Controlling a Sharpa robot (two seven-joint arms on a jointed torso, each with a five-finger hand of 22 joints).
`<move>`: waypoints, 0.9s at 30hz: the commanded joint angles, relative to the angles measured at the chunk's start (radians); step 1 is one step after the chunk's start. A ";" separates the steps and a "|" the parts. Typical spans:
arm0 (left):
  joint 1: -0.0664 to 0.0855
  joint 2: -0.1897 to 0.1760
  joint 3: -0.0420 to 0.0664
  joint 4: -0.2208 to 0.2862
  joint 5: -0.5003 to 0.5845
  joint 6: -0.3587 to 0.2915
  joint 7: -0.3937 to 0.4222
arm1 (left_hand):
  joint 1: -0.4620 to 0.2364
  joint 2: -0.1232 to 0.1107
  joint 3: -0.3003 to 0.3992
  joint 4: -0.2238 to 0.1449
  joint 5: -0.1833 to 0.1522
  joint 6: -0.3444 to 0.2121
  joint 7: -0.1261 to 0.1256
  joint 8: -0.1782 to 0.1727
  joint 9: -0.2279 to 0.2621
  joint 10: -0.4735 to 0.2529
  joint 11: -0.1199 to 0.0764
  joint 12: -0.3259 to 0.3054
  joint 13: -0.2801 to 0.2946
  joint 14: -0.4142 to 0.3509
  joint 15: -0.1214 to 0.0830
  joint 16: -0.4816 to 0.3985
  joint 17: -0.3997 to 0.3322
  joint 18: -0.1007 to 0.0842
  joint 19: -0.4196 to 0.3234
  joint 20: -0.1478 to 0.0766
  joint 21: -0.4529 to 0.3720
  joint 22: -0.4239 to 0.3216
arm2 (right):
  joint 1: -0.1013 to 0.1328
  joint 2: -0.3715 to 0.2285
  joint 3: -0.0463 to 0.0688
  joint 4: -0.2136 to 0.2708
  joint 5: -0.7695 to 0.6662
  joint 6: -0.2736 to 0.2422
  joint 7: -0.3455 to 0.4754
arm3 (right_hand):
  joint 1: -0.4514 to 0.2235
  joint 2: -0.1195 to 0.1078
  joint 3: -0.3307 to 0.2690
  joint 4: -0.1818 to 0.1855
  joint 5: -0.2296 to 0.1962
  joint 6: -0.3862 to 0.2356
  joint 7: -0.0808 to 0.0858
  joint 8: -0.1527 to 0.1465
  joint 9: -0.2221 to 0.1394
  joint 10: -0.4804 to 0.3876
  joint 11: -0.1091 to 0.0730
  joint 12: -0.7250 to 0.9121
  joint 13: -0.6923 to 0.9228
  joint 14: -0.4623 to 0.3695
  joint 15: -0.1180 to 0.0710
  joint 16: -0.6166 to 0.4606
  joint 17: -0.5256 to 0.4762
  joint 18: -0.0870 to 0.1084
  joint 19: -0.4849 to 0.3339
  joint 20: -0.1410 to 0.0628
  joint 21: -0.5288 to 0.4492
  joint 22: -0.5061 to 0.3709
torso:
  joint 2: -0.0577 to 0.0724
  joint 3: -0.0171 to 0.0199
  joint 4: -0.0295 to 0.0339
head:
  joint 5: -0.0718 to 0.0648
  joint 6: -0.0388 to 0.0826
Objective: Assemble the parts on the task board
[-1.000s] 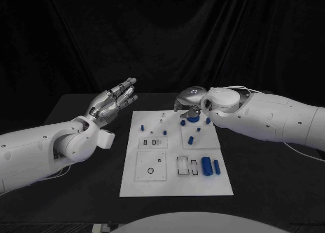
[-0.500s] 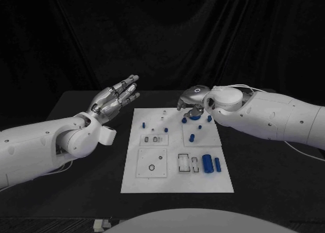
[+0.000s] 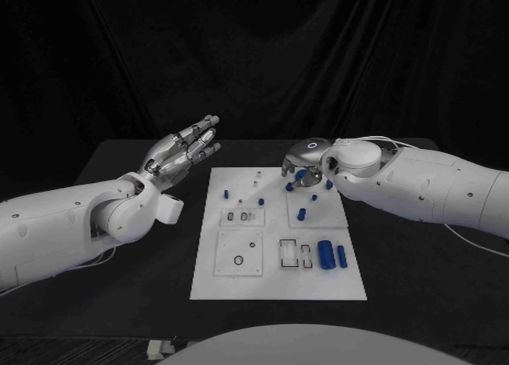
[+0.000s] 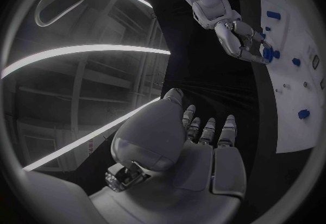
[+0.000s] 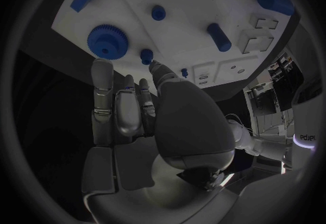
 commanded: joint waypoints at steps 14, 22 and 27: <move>-0.002 0.004 0.001 -0.008 -0.001 0.030 -0.001 | 0.010 0.000 0.007 0.000 0.004 0.008 0.002 0.004 0.001 0.000 0.013 -0.003 -0.002 0.000 0.009 -0.004 -0.001 0.010 -0.001 0.010 0.008 0.002 | -0.031 0.021 0.001 -0.045 -0.008 -0.035 0.030 | 0.016 -0.001 0.033 -0.020 0.051 0.028 0.010 0.014 0.011 -0.012 0.001 -0.004 0.007 0.004 0.001 -0.006 -0.003 -0.006 -0.026 0.002 -0.004 0.011 | -0.001 0.0000 0.0001 | 0.009 -0.012; -0.003 0.004 0.001 -0.010 -0.001 0.037 -0.008 | 0.014 0.000 0.010 0.004 0.004 0.062 0.017 0.017 0.008 0.000 0.025 -0.003 -0.002 0.000 0.012 -0.004 -0.001 0.009 0.001 0.013 0.009 0.002 | -0.044 0.042 0.001 -0.083 -0.004 -0.061 0.053 | 0.028 0.003 0.069 -0.036 0.094 0.058 0.019 0.026 0.026 0.002 0.001 0.004 0.013 0.006 0.001 0.006 0.013 -0.010 -0.022 0.002 0.020 0.052 | -0.001 -0.0009 0.0000 | 0.007 -0.015; -0.004 0.003 0.001 -0.009 -0.001 0.042 -0.014 | 0.014 0.000 0.011 0.005 0.004 0.073 0.020 0.020 0.009 0.000 0.027 -0.003 -0.002 0.000 0.013 -0.004 -0.001 0.009 0.002 0.014 0.010 0.003 | -0.054 0.053 0.001 -0.105 0.017 -0.080 0.077 | 0.037 0.004 0.096 -0.044 0.101 0.077 0.023 0.034 0.037 0.027 0.000 0.012 0.016 0.007 0.000 0.009 0.018 -0.014 -0.017 0.001 0.037 0.079 | -0.001 -0.0011 0.0003 | 0.011 -0.018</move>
